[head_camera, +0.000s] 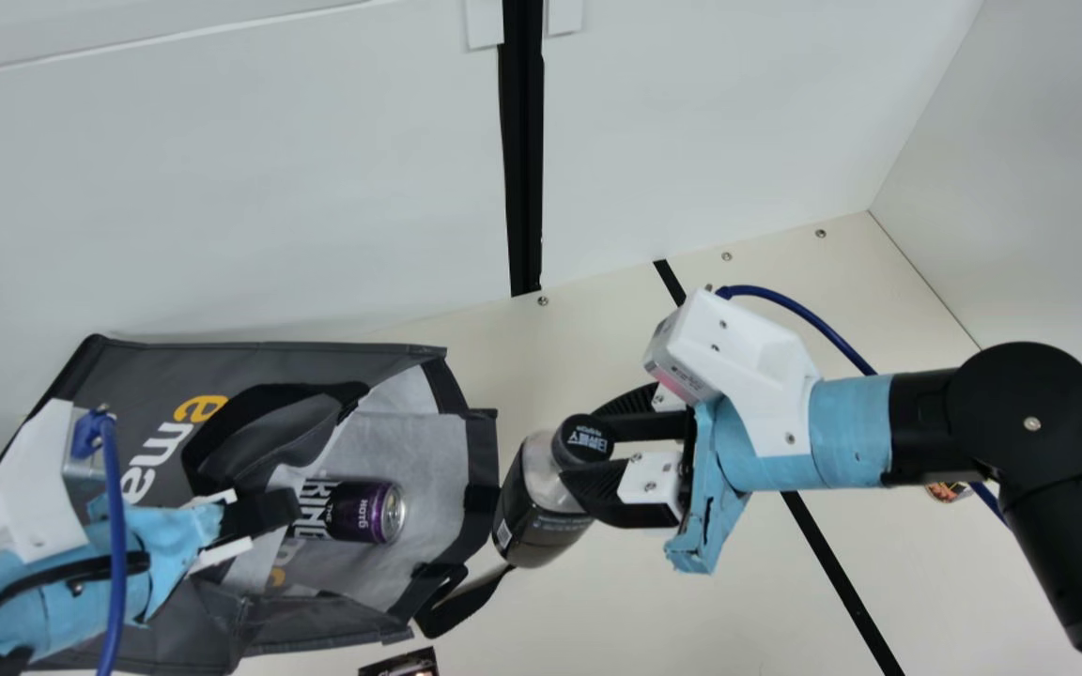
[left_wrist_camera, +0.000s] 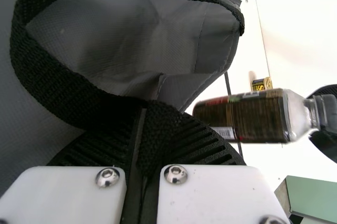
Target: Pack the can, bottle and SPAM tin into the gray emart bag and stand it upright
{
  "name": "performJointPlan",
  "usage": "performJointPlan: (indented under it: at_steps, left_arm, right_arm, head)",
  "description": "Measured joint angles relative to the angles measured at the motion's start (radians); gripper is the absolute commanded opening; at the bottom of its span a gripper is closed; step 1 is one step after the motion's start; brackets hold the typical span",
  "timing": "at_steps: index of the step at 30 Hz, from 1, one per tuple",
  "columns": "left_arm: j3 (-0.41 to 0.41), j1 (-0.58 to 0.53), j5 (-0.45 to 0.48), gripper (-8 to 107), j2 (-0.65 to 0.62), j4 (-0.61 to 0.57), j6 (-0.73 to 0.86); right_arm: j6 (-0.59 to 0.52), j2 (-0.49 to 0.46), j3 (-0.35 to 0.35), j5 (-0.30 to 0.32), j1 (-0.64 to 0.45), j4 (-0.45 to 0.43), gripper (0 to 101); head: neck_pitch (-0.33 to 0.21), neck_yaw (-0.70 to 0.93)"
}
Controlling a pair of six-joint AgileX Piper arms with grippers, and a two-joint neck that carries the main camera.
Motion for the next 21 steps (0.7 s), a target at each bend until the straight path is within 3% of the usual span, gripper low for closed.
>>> performJointPlan:
  at_steps: [21]
  left_arm:
    - [0.000,0.000,0.000,-8,0.000,0.000,0.000]
  right_arm:
    - [-0.032,0.041,-0.025,-0.003,0.043,0.151,0]
  head:
    - [0.000,0.000]
